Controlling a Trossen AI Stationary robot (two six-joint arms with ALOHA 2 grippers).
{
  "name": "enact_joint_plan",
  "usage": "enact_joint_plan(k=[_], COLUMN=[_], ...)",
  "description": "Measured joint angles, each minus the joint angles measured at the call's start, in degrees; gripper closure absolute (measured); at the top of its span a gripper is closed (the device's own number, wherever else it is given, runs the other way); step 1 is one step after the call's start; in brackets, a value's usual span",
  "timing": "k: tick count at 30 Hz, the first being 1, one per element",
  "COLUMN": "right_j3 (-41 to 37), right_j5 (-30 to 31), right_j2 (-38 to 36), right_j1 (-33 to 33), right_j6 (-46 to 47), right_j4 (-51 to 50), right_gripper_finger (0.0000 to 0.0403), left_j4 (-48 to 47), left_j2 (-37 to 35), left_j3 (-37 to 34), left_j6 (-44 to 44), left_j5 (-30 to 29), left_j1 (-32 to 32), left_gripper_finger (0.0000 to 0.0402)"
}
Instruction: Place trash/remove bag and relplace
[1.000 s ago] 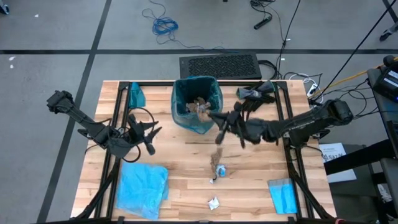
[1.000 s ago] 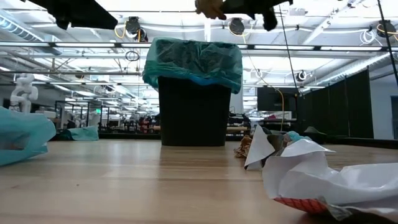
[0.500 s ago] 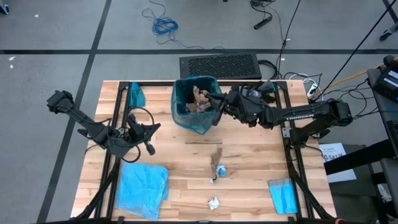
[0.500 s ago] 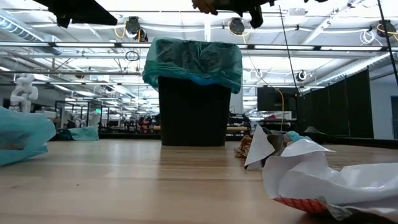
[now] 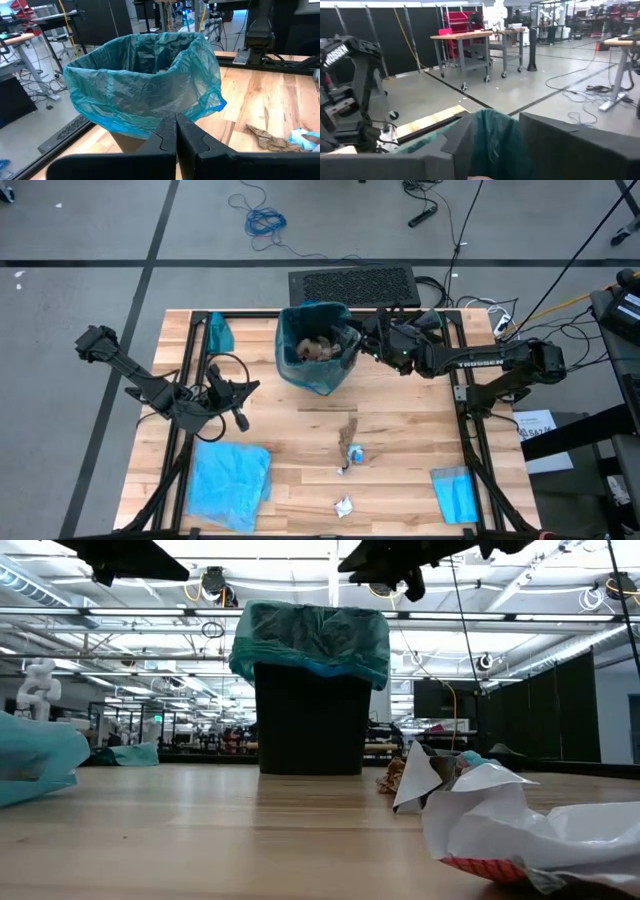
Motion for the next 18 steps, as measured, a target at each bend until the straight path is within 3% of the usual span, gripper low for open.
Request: enact_joint_plan(k=[5,9,13,18], right_j3=[0.0,0.0,0.0,0.0], right_j5=[-10.4,-17.2,-17.2,-12.1], right_j2=[-0.3,-0.4,-0.4,-0.4], right_j1=[-0.4,2.1,6.9,12.6], right_j6=[1.3,4.1,4.4,4.8], right_j4=[-0.2,-6.5,-13.2,-17.3], right_gripper_finger=[0.0244,0.0256,0.0266,0.0273], left_j4=[0.0,-0.3,-0.3,-0.6], left_j2=[0.0,0.0,0.0,0.1], left_j3=[0.0,0.0,0.0,0.0], left_j6=[1.3,1.3,1.8,2.6], left_j5=[1.2,2.2,5.8,16.4], left_j1=[0.0,0.0,0.0,0.0], left_gripper_finger=[0.0401,0.0401,0.0401,0.0401])
